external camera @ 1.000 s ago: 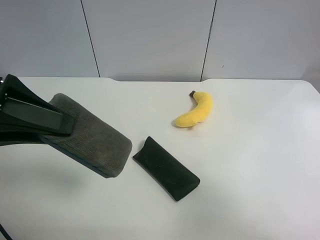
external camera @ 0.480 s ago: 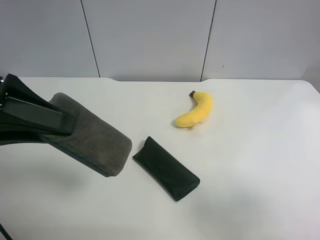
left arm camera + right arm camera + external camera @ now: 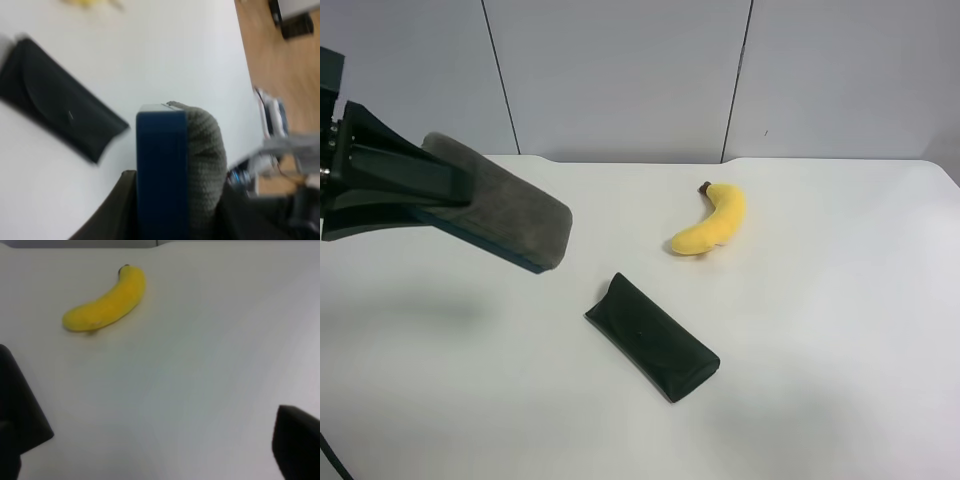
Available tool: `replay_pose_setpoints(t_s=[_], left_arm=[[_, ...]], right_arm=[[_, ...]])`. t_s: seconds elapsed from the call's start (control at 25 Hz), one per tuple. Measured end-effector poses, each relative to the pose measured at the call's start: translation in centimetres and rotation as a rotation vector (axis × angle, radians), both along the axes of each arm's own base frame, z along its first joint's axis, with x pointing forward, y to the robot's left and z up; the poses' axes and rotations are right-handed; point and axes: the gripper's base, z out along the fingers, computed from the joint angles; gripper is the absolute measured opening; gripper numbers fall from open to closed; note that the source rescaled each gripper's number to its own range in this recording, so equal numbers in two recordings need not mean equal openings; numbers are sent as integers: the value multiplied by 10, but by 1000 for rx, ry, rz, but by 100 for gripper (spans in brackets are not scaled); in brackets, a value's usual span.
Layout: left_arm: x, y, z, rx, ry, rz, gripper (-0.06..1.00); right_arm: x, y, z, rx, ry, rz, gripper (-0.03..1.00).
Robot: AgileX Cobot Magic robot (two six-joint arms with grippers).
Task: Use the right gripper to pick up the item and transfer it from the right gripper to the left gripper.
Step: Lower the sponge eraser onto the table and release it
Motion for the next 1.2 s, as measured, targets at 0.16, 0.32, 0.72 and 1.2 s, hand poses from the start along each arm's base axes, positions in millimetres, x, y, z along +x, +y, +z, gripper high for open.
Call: replay_pose_setpoints(t_s=[0.16,0.32,0.72,1.2], left_arm=[[21,0,-11,36,-16,49,0],[46,-3,-35,98,25,62,0],[103,36,-93,125,131,208,0],[130,99,-141,206,210,429,0]], right_arm=[[0,0,0,0,0,0,99],[0,0,0,0,0,0,99],[0,0,0,0,0,0,99],[0,0,0,0,0,0,99]])
